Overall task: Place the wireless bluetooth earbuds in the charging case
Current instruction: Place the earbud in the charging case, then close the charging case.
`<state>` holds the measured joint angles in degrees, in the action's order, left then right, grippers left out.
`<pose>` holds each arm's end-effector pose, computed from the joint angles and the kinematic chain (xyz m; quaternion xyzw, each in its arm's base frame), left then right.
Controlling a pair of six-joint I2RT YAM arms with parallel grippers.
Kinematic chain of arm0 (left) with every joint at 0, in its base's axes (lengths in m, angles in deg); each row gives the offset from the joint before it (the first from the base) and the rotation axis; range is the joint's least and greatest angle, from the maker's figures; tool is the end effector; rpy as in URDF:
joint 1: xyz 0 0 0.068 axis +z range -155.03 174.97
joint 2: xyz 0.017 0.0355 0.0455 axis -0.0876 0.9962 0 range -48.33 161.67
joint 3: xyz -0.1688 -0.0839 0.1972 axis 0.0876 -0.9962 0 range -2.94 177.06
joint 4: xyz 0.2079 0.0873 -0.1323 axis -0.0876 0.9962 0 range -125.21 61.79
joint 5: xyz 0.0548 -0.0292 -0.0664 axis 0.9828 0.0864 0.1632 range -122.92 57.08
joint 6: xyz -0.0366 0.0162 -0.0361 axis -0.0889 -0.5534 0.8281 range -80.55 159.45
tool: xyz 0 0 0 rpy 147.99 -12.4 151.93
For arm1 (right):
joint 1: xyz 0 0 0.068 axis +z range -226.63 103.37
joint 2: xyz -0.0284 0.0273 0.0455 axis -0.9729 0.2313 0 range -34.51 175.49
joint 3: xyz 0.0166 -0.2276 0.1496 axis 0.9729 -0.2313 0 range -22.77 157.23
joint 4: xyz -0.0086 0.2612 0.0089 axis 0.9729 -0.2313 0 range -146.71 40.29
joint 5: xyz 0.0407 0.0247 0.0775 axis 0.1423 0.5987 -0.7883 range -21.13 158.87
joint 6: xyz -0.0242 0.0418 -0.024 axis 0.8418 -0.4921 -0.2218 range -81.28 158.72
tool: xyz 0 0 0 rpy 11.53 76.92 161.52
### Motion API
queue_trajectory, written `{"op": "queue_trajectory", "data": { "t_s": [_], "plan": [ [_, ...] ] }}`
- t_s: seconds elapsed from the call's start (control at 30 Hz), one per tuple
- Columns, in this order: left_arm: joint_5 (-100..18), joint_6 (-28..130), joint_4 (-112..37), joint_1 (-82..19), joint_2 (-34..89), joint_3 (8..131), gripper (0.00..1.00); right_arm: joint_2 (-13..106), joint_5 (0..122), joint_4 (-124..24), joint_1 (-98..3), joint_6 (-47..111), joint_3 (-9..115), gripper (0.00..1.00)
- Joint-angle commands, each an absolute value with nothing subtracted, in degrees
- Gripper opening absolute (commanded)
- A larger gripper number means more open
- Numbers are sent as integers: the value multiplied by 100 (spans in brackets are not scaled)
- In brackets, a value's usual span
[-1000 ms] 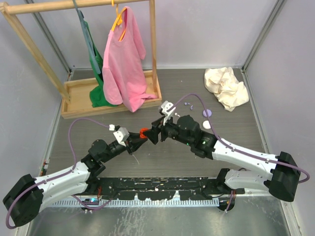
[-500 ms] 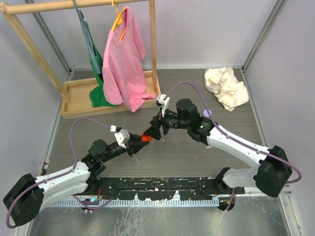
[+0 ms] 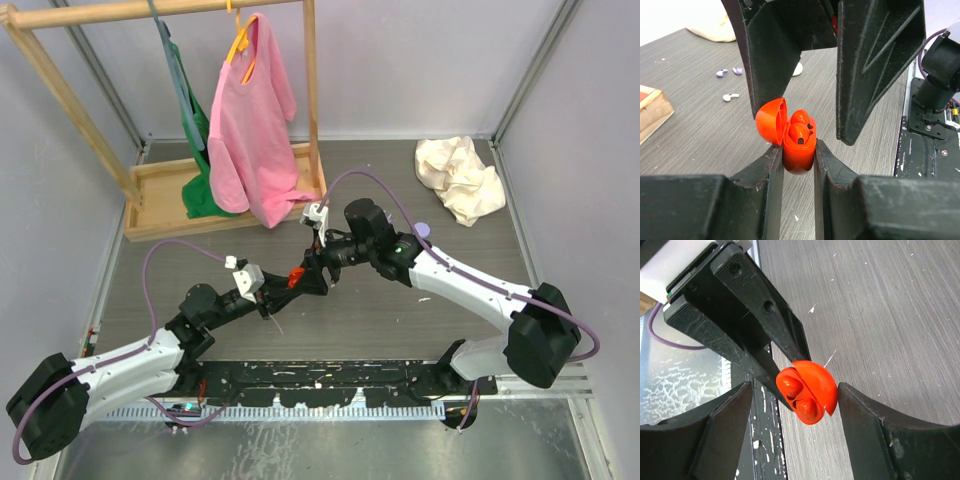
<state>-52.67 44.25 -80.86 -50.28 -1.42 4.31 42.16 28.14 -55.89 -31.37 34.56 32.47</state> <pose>0.1136 -0.1318 0.2073 0.3476 0.5746 -0.4137 0.6147 0.1937 0.2285 0.2900 -0.4503 0.6876 0.4734 0.3167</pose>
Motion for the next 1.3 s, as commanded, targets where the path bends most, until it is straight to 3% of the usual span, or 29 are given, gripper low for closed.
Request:
{"op": "queue_trajectory", "data": {
  "t_s": [0.0, 0.7, 1.0, 1.27],
  "plan": [
    [-5212, 4300, -8460, -5015, -137, 567, 0, 4091, 2469, -5727, -3145, 3725, 3515, 74],
    [-5106, 4305, -8336, -5018, -22, 643, 0, 3430, 3098, -6123, -3145, 3971, 3272, 73],
    [-4641, 4582, -8179, -5019, 86, 773, 1, 2982, 5067, -5679, -3143, 3496, 2756, 74],
    [-3315, 5219, -7449, -5019, 418, 1140, 7, 2857, 7378, -4827, -3154, 2917, 1905, 74]
  ]
}}
